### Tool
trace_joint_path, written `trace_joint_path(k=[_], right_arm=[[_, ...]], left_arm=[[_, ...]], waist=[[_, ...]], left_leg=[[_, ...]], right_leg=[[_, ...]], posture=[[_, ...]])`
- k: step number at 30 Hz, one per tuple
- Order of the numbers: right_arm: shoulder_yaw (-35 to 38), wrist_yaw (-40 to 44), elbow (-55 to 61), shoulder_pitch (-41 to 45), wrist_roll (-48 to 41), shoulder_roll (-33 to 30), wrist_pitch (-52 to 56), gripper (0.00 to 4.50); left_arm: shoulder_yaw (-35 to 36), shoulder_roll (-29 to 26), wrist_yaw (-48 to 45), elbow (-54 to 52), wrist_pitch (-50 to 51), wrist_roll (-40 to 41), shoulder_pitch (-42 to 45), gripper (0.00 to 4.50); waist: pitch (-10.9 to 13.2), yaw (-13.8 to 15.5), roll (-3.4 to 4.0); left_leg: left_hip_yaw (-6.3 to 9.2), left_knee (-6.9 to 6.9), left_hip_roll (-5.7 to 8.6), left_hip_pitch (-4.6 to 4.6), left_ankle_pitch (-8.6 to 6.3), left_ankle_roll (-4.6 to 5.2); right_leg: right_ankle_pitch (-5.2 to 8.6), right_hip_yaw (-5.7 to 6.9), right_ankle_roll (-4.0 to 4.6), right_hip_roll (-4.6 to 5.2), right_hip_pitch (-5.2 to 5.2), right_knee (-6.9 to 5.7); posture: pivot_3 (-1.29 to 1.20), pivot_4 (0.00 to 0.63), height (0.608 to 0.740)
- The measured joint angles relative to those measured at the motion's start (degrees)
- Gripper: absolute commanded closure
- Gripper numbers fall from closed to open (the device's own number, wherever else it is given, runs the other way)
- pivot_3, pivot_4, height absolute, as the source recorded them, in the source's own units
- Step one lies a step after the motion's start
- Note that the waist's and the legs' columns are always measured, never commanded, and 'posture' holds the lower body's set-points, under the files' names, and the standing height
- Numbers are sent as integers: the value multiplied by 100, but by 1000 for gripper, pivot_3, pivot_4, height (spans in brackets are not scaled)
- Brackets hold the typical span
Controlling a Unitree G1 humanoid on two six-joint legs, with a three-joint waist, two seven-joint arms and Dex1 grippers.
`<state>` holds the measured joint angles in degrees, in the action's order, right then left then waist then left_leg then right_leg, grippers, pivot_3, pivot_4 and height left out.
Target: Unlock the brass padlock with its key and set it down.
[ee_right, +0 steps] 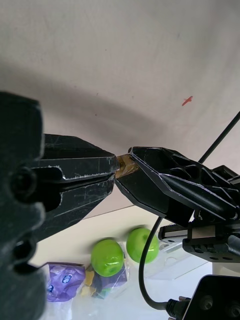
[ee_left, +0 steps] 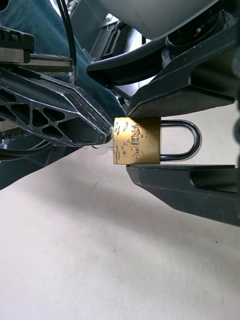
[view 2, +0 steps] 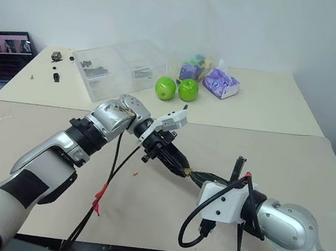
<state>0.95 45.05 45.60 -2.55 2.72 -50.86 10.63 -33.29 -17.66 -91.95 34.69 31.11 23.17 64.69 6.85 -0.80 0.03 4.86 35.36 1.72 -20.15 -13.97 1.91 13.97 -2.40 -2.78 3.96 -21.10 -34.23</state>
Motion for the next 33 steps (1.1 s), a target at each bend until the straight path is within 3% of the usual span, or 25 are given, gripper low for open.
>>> trace_joint_path(k=[12,18,23,28,33], right_arm=[[-4,26,-63,93,-177,83,109,4494],[76,56,-166,435,-1016,380,1198,4494],[486,-127,-166,1212,-2042,689,2370,4494],[606,-342,-106,1702,-2442,731,2878,4494],[515,-380,-74,1665,-2408,483,2880,4494]], left_arm=[[4,-41,5,-39,-245,-82,21,3566],[112,4,238,-152,-1855,-907,19,3566],[47,-69,430,-399,-3011,-1639,-371,3566],[126,17,468,-410,-2849,-1665,-518,3566],[221,33,462,-402,-2648,-1685,-518,3566]], waist=[[0,-1,0],[0,8,0],[-9,2,15],[-17,40,27],[-21,12,34]], left_leg=[[0,1,-1,0,0,0],[0,0,-3,-1,0,-1],[-5,-5,-6,1,0,0],[-1,1,-23,-4,0,1],[-2,1,-25,-4,-4,7]], right_leg=[[0,0,1,-1,0,1],[-3,-2,5,1,0,4],[-8,-9,13,-1,1,4],[-11,-2,17,-22,-2,1],[-10,-3,17,-25,-3,2]], posture=[[0,150,740],[0,150,740],[0,150,740],[0,150,740],[0,150,740]])
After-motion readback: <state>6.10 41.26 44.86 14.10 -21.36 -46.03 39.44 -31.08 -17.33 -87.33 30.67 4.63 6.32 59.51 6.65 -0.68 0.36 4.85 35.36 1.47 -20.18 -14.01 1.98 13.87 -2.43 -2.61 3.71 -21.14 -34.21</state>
